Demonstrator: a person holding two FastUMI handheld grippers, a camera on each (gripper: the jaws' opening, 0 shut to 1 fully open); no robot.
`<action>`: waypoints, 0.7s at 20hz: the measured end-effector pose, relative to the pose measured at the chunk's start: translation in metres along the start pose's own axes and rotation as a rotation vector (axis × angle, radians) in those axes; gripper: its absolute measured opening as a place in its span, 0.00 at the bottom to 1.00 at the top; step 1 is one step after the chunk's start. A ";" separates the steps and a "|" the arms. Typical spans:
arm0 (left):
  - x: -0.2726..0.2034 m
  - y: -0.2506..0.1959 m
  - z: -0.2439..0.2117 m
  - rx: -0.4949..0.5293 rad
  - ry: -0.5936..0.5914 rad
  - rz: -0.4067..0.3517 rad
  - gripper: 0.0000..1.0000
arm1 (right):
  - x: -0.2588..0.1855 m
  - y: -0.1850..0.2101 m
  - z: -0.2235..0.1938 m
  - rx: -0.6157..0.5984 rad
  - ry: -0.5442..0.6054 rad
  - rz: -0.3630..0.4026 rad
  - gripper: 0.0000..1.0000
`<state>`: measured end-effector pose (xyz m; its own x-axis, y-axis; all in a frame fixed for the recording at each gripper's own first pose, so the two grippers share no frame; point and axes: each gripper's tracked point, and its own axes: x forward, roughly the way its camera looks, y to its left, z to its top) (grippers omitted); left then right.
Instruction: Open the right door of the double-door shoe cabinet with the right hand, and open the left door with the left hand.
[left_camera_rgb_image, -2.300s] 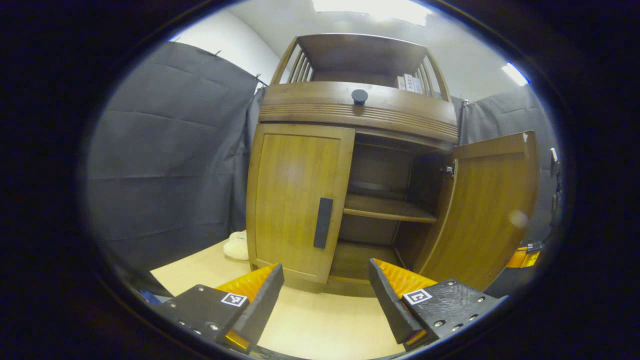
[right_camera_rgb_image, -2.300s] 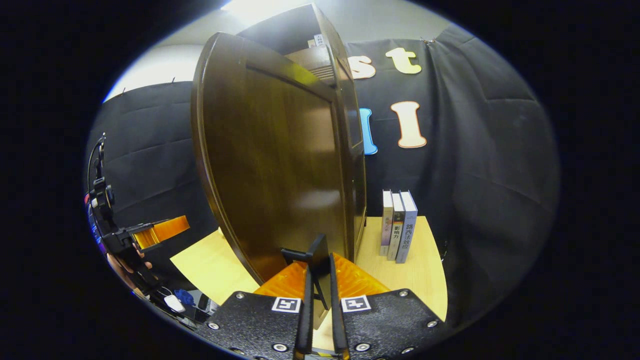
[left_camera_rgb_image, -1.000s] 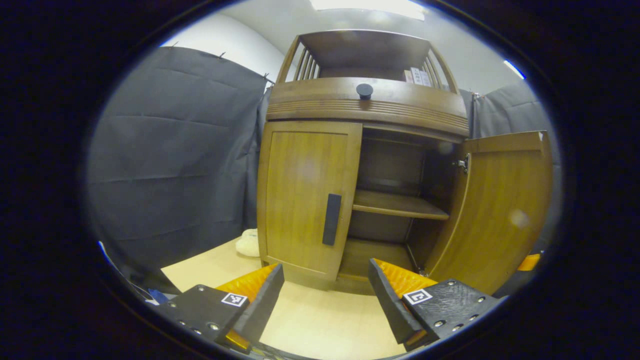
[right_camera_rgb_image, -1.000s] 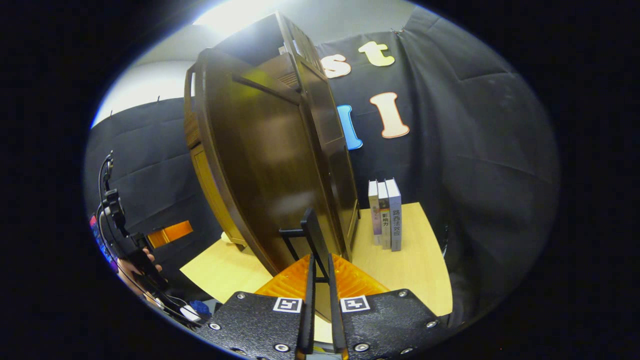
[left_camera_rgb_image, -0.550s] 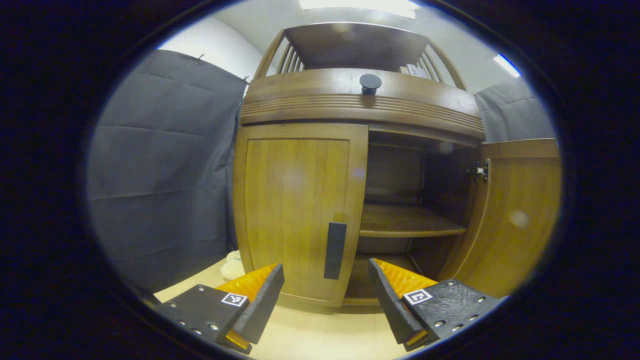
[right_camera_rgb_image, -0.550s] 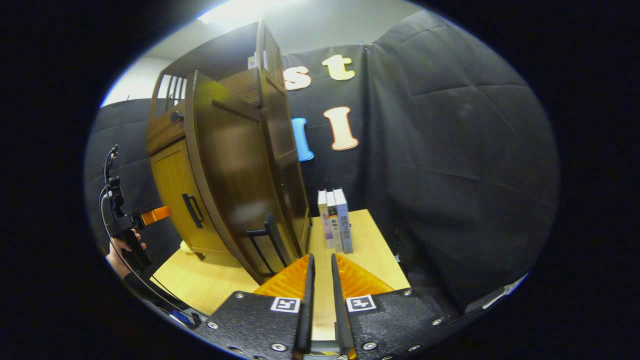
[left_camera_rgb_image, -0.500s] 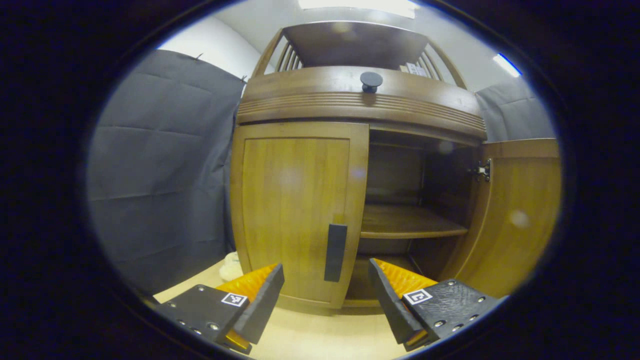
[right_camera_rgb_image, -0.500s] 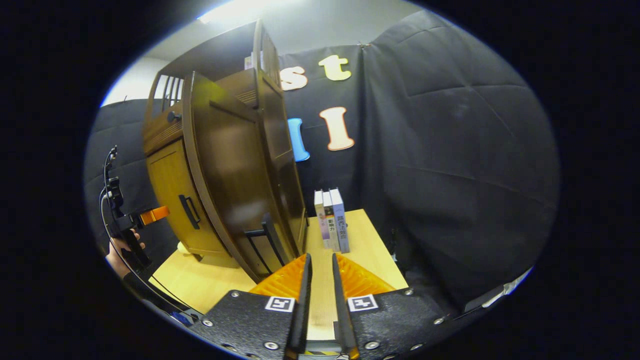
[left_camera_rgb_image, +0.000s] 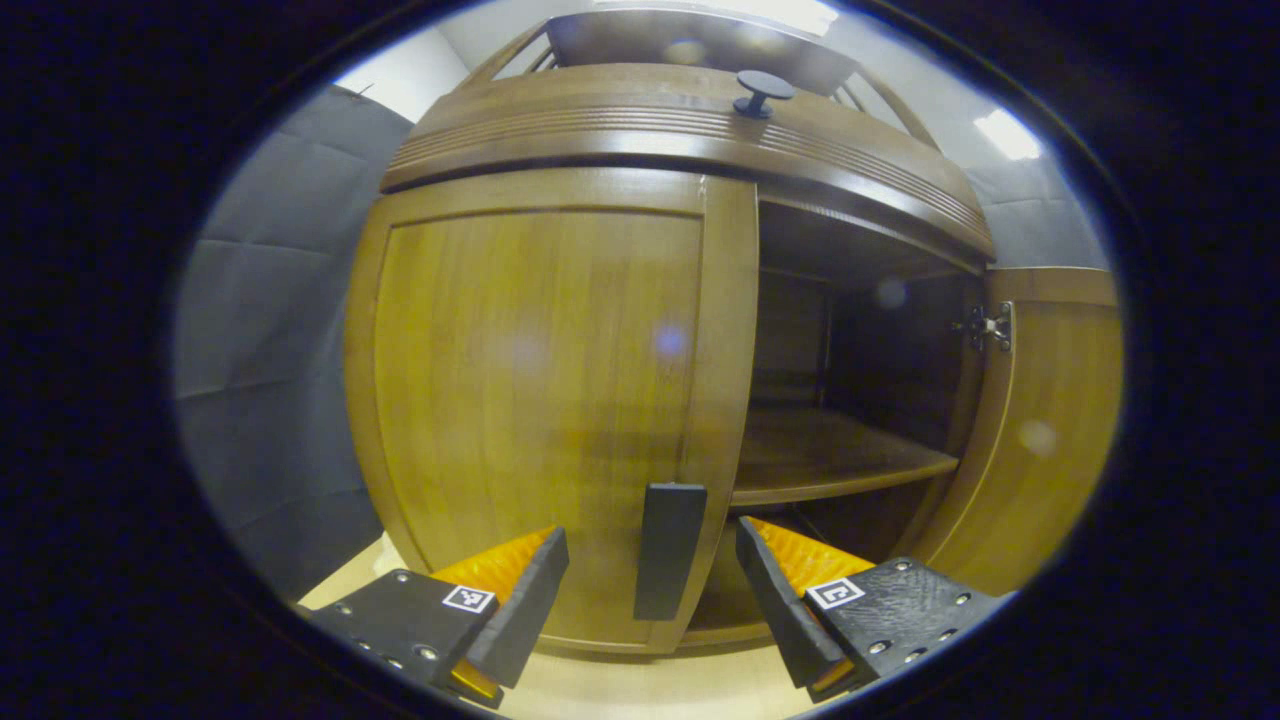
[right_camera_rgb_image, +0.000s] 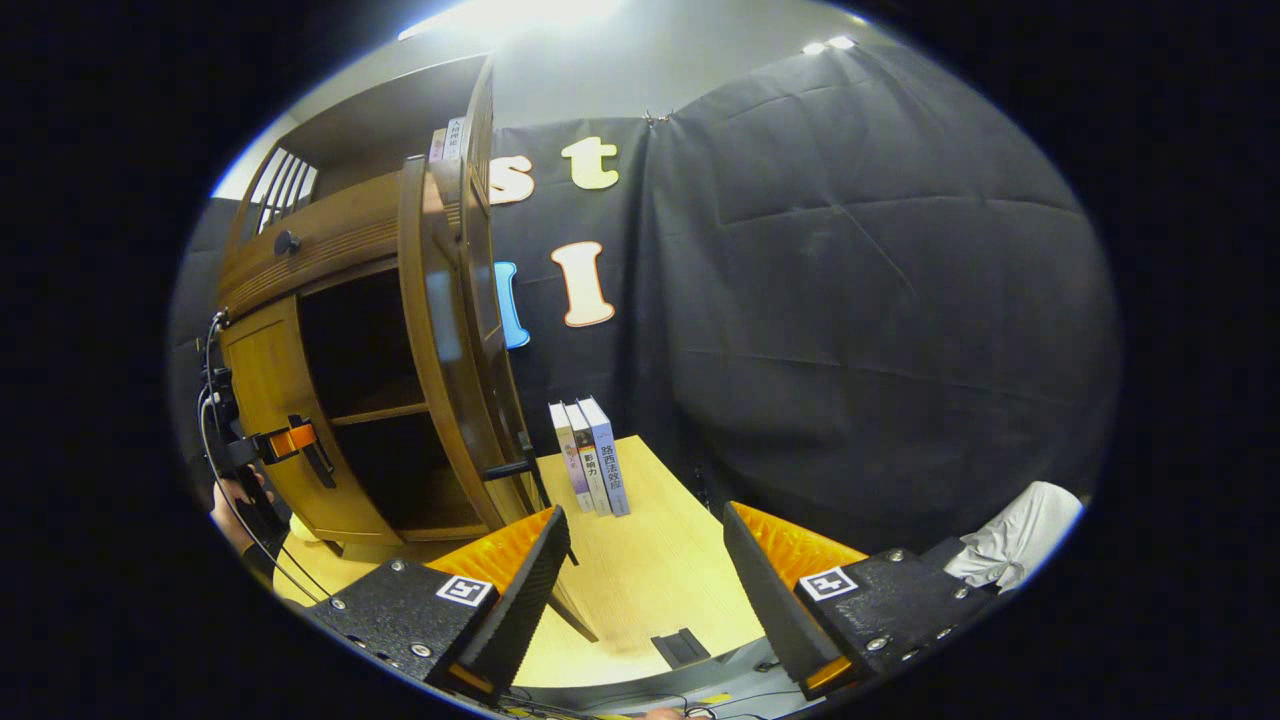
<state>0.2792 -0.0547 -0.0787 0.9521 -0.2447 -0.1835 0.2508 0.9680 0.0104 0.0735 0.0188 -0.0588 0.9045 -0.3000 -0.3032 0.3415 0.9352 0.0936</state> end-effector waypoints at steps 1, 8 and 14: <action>0.007 -0.002 0.000 0.002 0.012 -0.005 1.00 | -0.005 0.004 -0.004 0.002 0.003 -0.010 0.96; 0.027 -0.019 -0.012 -0.026 0.047 -0.093 0.60 | -0.017 0.059 -0.021 0.008 0.022 -0.022 0.92; 0.024 -0.016 -0.010 0.016 0.011 -0.104 0.33 | -0.012 0.116 -0.026 -0.013 0.024 0.073 0.92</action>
<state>0.2960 -0.0759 -0.0931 0.9186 -0.3433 -0.1957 0.3513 0.9362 0.0068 0.0957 0.1361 -0.0694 0.9204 -0.2262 -0.3189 0.2711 0.9569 0.1037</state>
